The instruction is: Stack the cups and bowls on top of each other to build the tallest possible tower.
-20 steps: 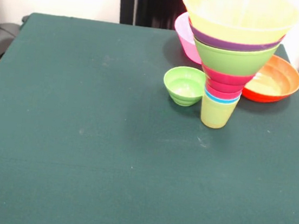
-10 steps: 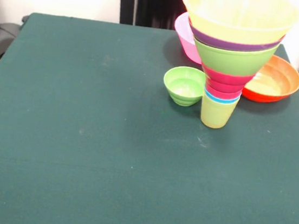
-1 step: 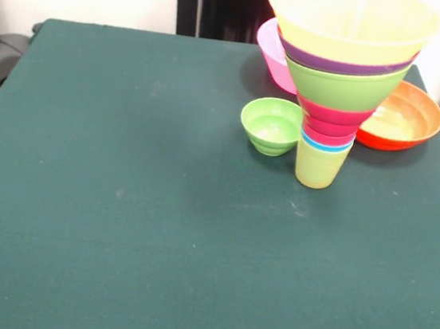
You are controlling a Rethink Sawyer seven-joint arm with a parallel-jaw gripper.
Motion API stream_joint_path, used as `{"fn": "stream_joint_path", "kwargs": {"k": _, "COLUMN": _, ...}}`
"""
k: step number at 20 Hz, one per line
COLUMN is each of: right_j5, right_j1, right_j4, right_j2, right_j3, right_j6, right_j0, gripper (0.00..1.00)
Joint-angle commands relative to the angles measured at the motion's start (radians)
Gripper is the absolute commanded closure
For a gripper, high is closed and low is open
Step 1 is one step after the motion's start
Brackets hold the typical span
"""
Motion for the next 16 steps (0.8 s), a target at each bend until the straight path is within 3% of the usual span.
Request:
{"fn": "stream_joint_path", "kwargs": {"k": 1, "right_j5": 0.195, "right_j1": -0.034, "right_j4": 0.016, "right_j2": 0.130, "right_j3": 0.014, "right_j6": 0.177, "right_j0": -0.032, "gripper": 0.00}}
{"fn": "stream_joint_path", "kwargs": {"k": 10, "right_j5": 0.281, "right_j1": -0.140, "right_j4": 0.071, "right_j2": 0.302, "right_j3": 0.043, "right_j6": 0.220, "right_j0": -0.137, "gripper": 0.00}}
{"fn": "stream_joint_path", "kwargs": {"k": 16, "right_j5": 0.352, "right_j1": -0.231, "right_j4": 0.139, "right_j2": 0.589, "right_j3": 0.084, "right_j6": 0.231, "right_j0": -0.339, "gripper": 0.00}}
